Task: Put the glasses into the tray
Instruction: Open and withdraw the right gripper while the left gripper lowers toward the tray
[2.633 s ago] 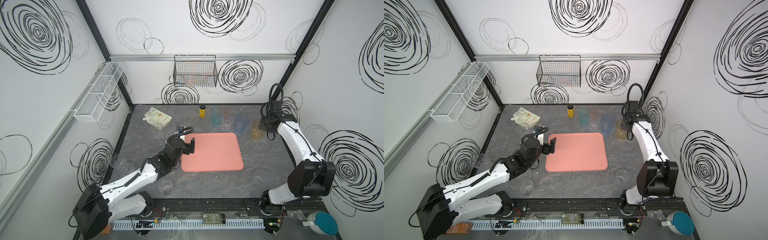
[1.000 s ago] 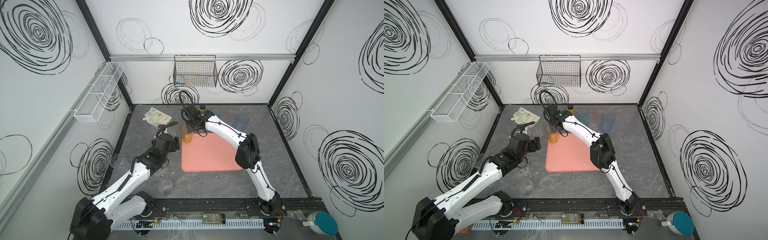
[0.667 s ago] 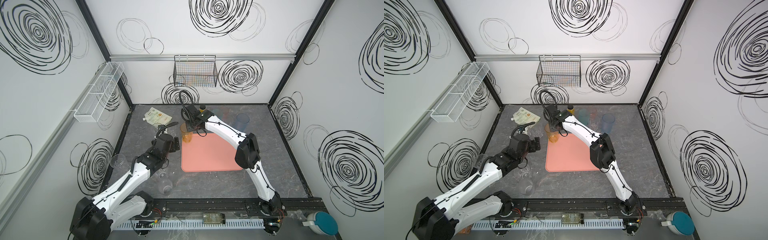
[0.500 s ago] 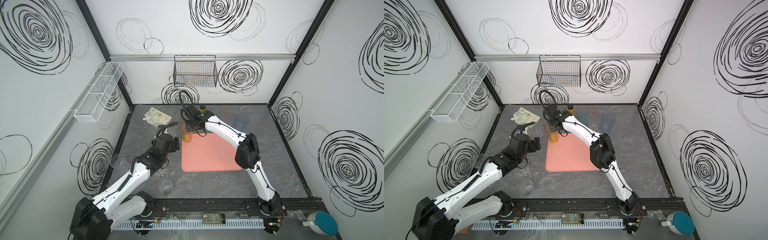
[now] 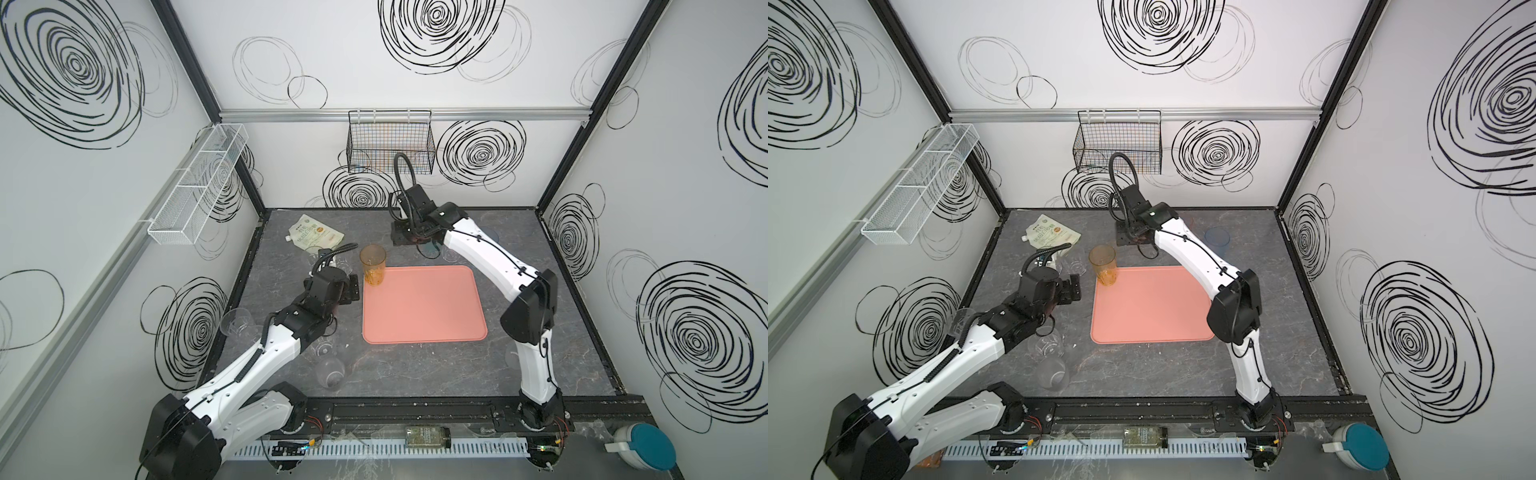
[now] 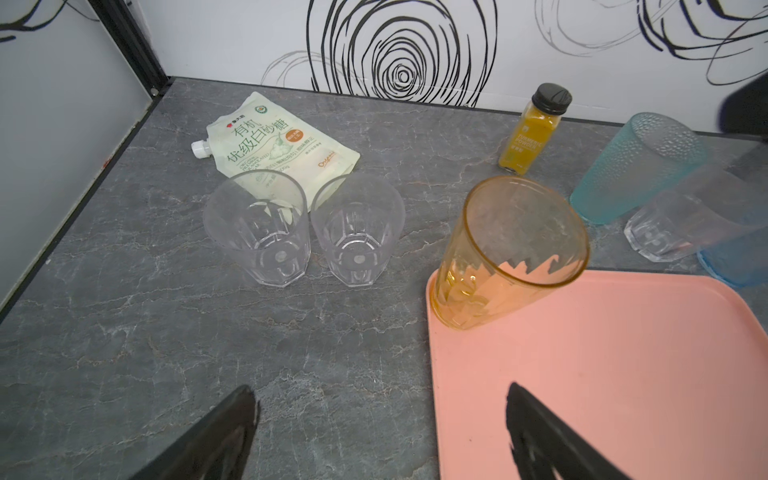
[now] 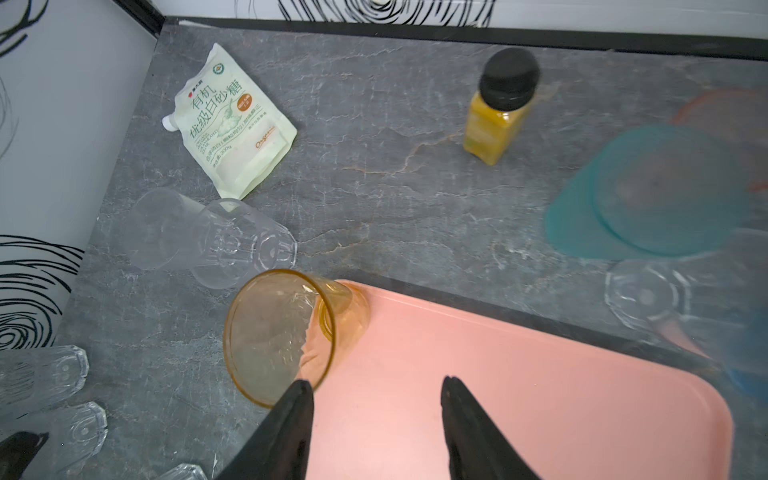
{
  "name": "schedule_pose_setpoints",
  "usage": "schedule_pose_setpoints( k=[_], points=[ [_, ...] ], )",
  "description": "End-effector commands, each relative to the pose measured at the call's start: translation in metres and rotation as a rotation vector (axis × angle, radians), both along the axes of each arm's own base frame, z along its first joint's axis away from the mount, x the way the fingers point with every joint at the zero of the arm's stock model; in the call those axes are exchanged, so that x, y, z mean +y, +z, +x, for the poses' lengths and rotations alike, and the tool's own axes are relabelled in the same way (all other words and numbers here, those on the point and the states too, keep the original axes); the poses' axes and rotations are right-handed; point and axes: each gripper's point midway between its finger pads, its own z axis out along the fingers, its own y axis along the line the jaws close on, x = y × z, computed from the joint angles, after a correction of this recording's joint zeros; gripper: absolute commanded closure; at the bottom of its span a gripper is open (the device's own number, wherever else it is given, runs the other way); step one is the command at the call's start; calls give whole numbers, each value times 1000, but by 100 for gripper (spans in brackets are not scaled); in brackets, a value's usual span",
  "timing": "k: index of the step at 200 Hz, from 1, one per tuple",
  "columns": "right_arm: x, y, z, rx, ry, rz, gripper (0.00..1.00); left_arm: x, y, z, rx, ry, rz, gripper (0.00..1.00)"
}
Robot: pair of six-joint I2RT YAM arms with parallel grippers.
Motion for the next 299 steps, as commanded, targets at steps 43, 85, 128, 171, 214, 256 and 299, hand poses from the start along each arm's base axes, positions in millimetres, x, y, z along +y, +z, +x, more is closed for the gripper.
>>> schedule_pose_setpoints(
  k=[43, 85, 128, 171, 214, 256, 299],
  points=[
    [-174, 18, 6, -124, -320, -45, 44, -100, 45, -15, -202, -347, -22, 4],
    [-300, 8, 7, -186, -613, -46, 44, -155, 26, -28, -190, -496, -4, 4],
    [-325, -21, 23, -134, -629, 51, 48, -187, 11, -34, -161, -576, -5, 4],
    [-320, -53, 30, -60, -612, 71, 52, -191, -6, -38, -126, -592, -31, 4],
    [-314, -76, 41, 2, -601, 97, 48, -191, -8, -39, -121, -602, -29, 4],
    [-312, -93, 43, 69, -596, 96, 50, -181, -13, -37, -117, -580, -23, 4],
    [-312, -97, 43, 73, -594, 88, 55, -177, -20, -37, -106, -570, -29, 4]
  ],
)
